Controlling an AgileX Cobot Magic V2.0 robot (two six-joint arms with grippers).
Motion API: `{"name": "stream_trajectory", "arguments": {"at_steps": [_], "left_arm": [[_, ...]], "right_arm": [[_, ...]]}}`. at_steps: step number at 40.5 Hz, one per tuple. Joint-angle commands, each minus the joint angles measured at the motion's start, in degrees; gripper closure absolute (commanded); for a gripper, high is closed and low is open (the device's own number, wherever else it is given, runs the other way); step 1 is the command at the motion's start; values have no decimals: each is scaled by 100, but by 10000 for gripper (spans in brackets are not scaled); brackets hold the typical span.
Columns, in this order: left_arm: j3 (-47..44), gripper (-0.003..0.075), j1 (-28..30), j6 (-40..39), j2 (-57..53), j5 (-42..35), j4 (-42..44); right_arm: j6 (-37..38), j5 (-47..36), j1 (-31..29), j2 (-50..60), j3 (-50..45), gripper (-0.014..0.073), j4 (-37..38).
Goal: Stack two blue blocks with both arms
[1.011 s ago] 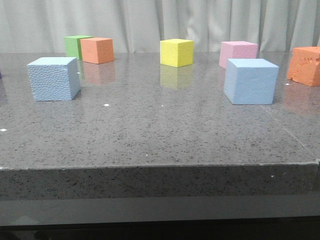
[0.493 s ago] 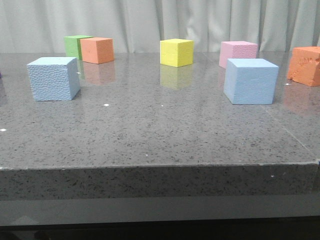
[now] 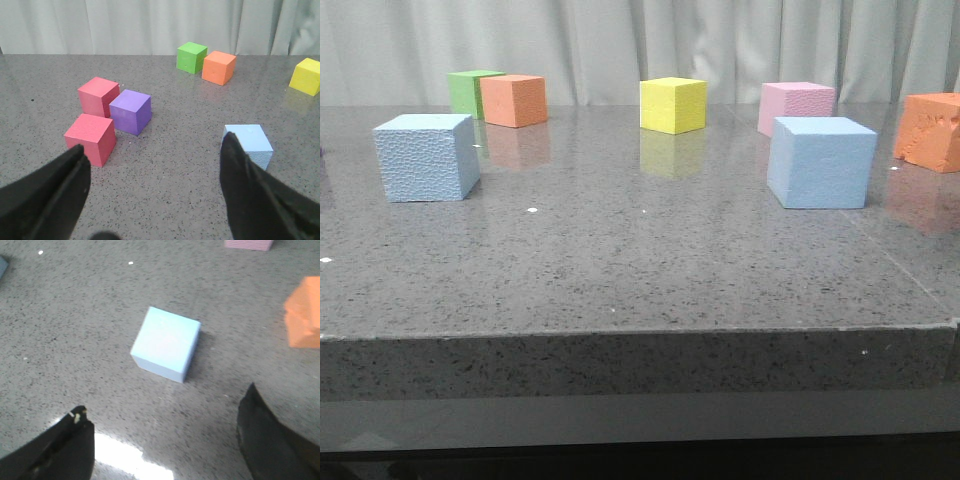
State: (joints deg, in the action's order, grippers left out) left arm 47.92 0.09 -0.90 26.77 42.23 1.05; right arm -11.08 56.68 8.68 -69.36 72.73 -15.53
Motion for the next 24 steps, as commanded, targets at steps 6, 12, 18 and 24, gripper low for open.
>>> {"name": "stream_trajectory", "arguments": {"at_steps": [6, 12, 18, 24], "left_arm": [[176, 188, -29, 6, 74, -445, 8], [176, 188, -29, 6, 74, -445, 8], [176, 188, -29, 6, 74, -445, 8], [176, 188, -29, 6, 74, -445, 8]], "right_arm": [[1068, -267, 643, -702, 718, 14, 866], [2422, -212, 1109, -1269, 1130, 14, 2334], [2624, -446, 1169, -1673, 1230, 14, 2421], [2839, -510, 1169, -1887, 1230, 11, 2384]]}}
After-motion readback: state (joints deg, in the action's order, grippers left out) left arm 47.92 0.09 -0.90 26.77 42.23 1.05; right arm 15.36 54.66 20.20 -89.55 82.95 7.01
